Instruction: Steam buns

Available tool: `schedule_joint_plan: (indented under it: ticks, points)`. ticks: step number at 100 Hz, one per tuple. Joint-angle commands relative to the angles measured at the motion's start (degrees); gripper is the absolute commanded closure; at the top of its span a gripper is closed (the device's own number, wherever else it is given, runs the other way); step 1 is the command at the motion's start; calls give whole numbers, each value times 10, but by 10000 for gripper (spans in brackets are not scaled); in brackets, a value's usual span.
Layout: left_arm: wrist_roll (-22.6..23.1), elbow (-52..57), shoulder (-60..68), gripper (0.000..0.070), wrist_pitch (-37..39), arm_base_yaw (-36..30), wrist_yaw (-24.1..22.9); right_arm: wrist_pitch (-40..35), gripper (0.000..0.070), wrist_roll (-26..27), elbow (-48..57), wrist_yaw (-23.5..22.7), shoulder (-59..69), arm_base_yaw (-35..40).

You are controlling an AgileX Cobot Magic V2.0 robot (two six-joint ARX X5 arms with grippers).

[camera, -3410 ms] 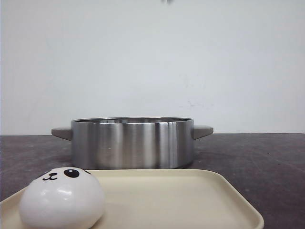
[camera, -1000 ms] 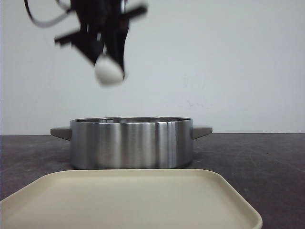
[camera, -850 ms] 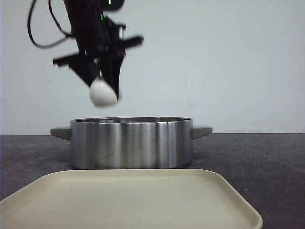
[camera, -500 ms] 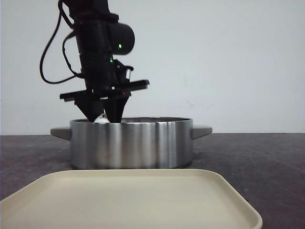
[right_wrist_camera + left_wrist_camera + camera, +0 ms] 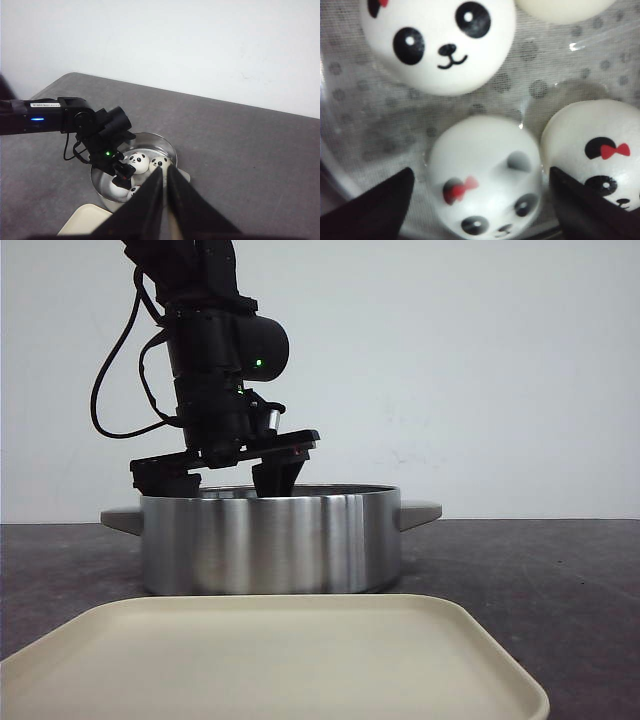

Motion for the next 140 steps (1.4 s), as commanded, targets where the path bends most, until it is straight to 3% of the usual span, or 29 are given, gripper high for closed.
schedule_joint_plan:
  ticks: [1, 30, 42, 48, 59, 60, 75, 97, 110, 118, 128, 132, 140]
  points:
    - [-3, 12, 11, 142, -17, -1, -1, -42, 695, 10, 10, 2, 3, 6]
    - [6, 123, -3, 143, -106, 0, -11, -42, 695, 2, 10, 7, 3, 6]
    - [2, 181, -53, 154, -93, -14, -23, -41, 695, 1, 9, 88, 2, 6]
    - [1, 191, -94, 258, -66, -29, -46, -41, 694, 1, 3, 119, -3, 7]
    - [-1, 191, -180, 684, -22, -68, -82, -40, 694, 1, -29, 156, -25, 16]
    - [-1, 191, -188, 700, -19, -72, -84, -39, 694, 1, -33, 161, -29, 17]
    - [4, 189, -290, 690, -14, -151, -137, -21, 694, 1, -135, 209, -107, 47]
    - [-5, 148, -394, 690, -47, -339, -274, 89, 693, 2, -344, 192, -268, 70]
    - [-56, 61, -440, 690, -64, -464, -414, 180, 694, -15, -456, 155, -352, 89]
    - [-115, 7, -464, 690, -97, -527, -496, 231, 694, -43, -504, 119, -383, 99]
    - [-225, -48, -494, 691, -159, -589, -588, 278, 693, -65, -546, 77, -399, 104]
    - [-296, -68, -510, 691, -197, -615, -633, 283, 693, -74, -554, 71, -398, 104]
    - [-396, -94, -536, 693, -255, -648, -694, 291, 694, -96, -563, 72, -395, 104]
